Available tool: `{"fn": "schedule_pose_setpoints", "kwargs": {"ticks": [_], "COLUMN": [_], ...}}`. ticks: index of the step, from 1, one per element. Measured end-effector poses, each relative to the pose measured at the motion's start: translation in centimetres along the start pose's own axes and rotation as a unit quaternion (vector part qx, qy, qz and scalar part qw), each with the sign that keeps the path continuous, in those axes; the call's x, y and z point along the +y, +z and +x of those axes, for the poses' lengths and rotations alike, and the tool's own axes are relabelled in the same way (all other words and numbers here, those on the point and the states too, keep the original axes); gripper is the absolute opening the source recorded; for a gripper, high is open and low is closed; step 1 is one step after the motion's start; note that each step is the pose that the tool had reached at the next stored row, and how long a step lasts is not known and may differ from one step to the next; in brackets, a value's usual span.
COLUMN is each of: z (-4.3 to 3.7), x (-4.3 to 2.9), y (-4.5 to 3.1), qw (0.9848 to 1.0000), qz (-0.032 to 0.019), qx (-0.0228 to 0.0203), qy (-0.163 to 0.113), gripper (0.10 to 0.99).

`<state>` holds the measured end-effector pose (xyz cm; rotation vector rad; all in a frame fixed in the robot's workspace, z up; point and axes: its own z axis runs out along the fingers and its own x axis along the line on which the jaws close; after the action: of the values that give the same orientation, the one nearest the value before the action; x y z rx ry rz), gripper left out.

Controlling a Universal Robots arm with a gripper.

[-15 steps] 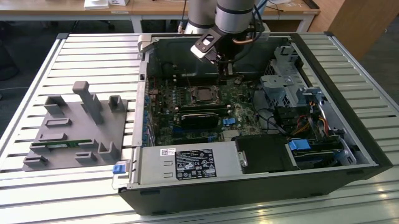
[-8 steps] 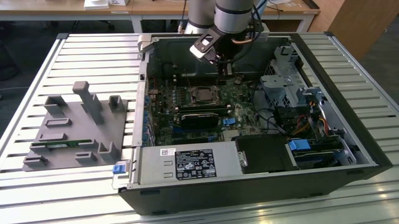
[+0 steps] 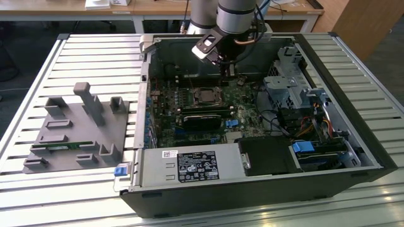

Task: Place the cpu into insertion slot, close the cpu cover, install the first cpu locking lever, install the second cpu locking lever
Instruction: 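Close the cpu cover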

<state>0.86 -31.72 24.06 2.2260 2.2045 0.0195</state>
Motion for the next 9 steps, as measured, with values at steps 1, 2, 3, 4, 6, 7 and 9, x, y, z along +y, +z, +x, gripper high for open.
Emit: {"fn": "schedule_pose_setpoints", "kwargs": {"ticks": [1, 2, 3, 4, 6, 7, 9], "z": [0.0, 0.0, 0.0, 0.0, -0.01, 0.0, -0.01], "x": [-0.01, -0.03, -0.21, -0.35, -0.62, -0.71, -0.78], "y": [0.0, 0.01, 0.14, 0.24, 0.53, 0.7, 0.97], "qw": [1.0, 1.0, 1.0, 1.0, 1.0, 1.0, 1.0], "qz": [0.0, 0.0, 0.0, 0.0, 0.0, 0.0, 0.0], "qx": [0.0, 0.0, 0.0, 0.0, 0.0, 0.0, 0.0], "qy": [0.0, 0.0, 0.0, 0.0, 0.0, 0.0, 0.0], "gripper": [0.106, 0.106, 0.106, 0.106, 0.106, 0.106, 0.106]}}
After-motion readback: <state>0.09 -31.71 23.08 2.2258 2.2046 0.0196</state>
